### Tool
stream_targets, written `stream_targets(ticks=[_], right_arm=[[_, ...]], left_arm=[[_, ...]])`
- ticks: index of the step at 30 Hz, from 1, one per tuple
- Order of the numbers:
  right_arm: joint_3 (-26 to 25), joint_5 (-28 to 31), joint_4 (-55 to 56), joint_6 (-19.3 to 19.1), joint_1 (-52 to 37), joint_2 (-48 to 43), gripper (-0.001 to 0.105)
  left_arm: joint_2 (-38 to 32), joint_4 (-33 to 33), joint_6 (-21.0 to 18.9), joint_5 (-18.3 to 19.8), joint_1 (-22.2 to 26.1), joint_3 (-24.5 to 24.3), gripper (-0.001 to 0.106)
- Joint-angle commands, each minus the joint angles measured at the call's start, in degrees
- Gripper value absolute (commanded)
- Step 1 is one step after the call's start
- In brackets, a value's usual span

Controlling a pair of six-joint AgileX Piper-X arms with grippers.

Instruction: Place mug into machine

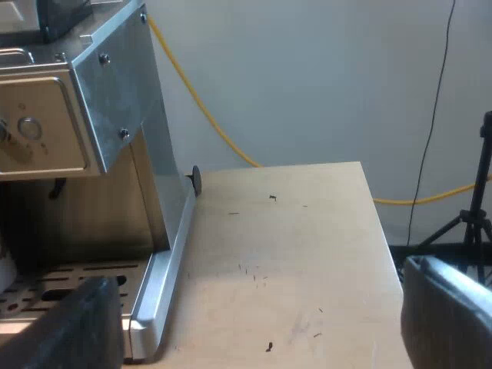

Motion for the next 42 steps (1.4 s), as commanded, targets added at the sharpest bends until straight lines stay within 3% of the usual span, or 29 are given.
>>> stream_targets(ticks=[1, 15, 28, 42], right_arm=[[1.76, -0.3, -2.14, -0.85, -0.21, -2.26, 0.089], [10.32, -0.3, -2.49, -0.85, -0.21, -2.26, 0.089], [14.8, -0.3, -0.78, -0.64, -0.1, -2.26, 0.089], [14.79, -0.3, -0.86, 1.5, 0.16, -2.19, 0.089]], left_arm=[[-7.97, -3.62, -0.38, -0.98, 0.05, 2.56, 0.071], [-7.86, -5.89, -0.38, -1.39, 0.05, 13.44, 0.071], [-7.86, -3.61, -0.38, -1.39, 0.05, 14.62, 0.071], [-7.86, -3.61, -0.38, -1.39, 0.05, 14.62, 0.071]])
